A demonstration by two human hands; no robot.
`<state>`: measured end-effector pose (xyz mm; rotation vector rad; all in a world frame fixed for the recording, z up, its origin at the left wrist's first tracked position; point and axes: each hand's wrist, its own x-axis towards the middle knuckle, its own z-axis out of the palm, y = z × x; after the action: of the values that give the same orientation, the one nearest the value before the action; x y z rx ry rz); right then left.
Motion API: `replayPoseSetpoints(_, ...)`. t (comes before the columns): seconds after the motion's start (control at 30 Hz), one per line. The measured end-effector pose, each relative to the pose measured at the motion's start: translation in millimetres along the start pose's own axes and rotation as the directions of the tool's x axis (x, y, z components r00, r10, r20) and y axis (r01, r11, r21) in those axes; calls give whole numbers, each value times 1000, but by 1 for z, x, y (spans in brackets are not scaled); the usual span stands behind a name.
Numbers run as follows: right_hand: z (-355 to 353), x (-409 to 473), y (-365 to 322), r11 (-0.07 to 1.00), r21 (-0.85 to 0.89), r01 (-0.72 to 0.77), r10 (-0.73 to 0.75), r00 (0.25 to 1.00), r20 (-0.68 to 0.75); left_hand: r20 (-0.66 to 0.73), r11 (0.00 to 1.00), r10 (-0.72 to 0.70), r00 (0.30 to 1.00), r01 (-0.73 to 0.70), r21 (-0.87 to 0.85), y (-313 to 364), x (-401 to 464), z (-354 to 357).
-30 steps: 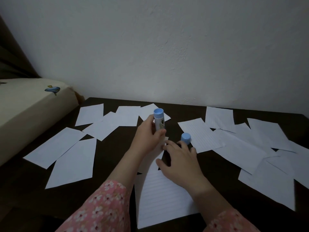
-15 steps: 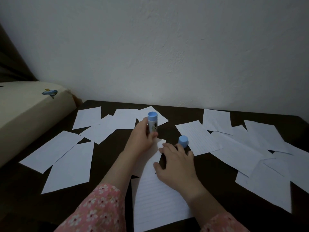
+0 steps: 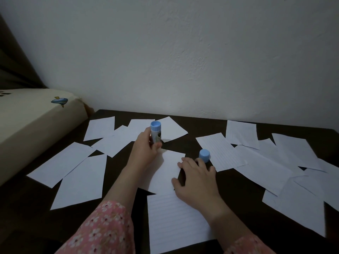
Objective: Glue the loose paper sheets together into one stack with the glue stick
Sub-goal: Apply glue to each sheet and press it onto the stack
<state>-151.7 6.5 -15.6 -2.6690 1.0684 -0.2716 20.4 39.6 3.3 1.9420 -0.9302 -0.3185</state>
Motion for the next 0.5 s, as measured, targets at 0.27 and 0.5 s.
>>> replayPoseSetpoints(0.27,-2,-1,-1,1000,5,12,-12,1000,1,-349,938,-66,935,-61,-340,-2,-11,-23)
replayPoseSetpoints(0.5,-5,-1,-2,1000,5,2,-2,1000,22,-214,916,-141,966,45,-399,-9,-15,-41)
